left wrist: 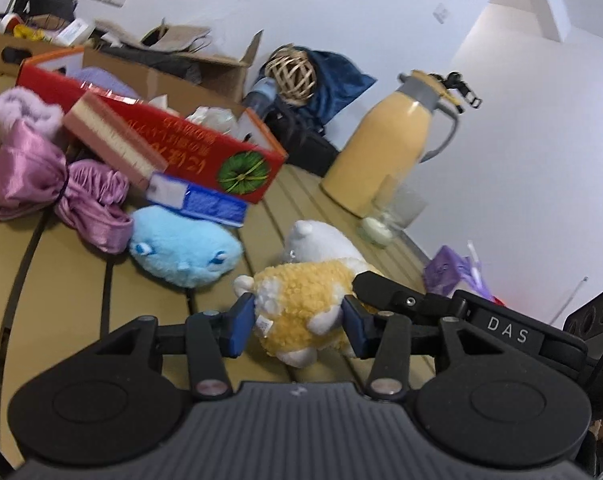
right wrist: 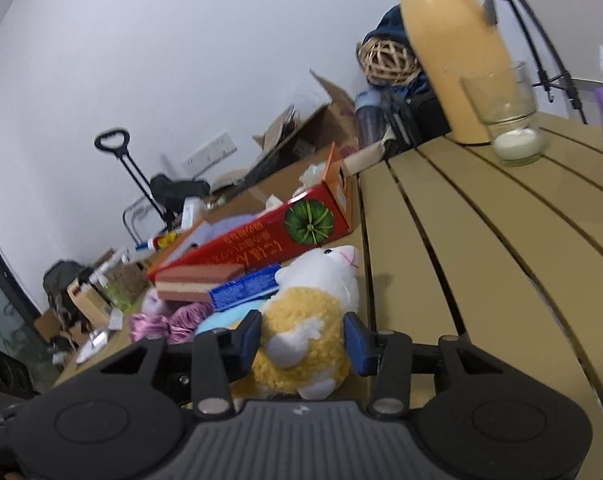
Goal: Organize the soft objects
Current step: 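Lift the yellow plush toy off the pile with the right gripper, then carry the yellow plush into the box and open the right gripper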
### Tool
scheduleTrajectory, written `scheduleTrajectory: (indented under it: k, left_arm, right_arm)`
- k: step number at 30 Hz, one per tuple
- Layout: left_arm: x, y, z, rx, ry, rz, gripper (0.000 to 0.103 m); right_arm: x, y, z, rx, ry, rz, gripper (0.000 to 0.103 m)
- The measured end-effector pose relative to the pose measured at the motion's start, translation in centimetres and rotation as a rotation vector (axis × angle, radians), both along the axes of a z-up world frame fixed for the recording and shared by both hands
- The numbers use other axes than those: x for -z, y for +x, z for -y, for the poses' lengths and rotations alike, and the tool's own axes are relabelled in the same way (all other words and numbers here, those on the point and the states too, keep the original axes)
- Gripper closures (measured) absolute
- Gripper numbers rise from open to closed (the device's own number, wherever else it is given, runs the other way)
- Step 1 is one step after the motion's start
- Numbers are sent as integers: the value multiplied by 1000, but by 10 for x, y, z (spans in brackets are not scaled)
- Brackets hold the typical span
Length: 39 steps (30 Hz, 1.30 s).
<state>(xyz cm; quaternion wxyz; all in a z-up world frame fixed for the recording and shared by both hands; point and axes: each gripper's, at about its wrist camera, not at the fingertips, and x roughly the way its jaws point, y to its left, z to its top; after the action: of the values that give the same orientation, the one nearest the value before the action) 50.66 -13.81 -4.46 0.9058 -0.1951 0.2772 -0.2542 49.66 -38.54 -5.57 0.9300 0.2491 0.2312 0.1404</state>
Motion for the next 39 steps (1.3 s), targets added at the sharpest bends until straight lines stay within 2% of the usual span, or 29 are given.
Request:
scheduleTrajectory:
  k: [6,11,15,18,23,26,28,33,37,39]
  left_arm:
    - [-11,-9,-3,-9,-20,41,55]
    - [-48,9,-11,-31,14,114,55]
    - [-86,69,-25,-37,35,128,55]
    - [-93,137,-38,-29,38,42,53]
    - [-76,236,-47,-29,43,-90,53]
    - [-61,270,-39,-10,92,-130,53]
    - [-52,280,-35,10,116,-137,54]
    - [-42,283,-35,52,89,-122,52]
    - [-55,270,-40,29,116,-90,41]
    - [-71,255,-53,6,119,-59,39]
  right_arm:
    - [-17,-12,-1,13,-9,31,59]
    - [-45,10,-9,-27,-25,73,59]
    - [-82,60,-22,-63,-37,134,59]
    - [-95,124,-30,-99,-36,114,59]
    - [-77,226,-38,-87,9,3,59]
    - [-61,260,-47,-48,-24,-45,59]
    - [-54,275,-49,-22,-62,-76,59]
    - [-43,280,-55,5,-158,-103,60]
    - [-50,270,-69,60,-329,-79,59]
    - [-57,259,-68,54,-326,-69,59]
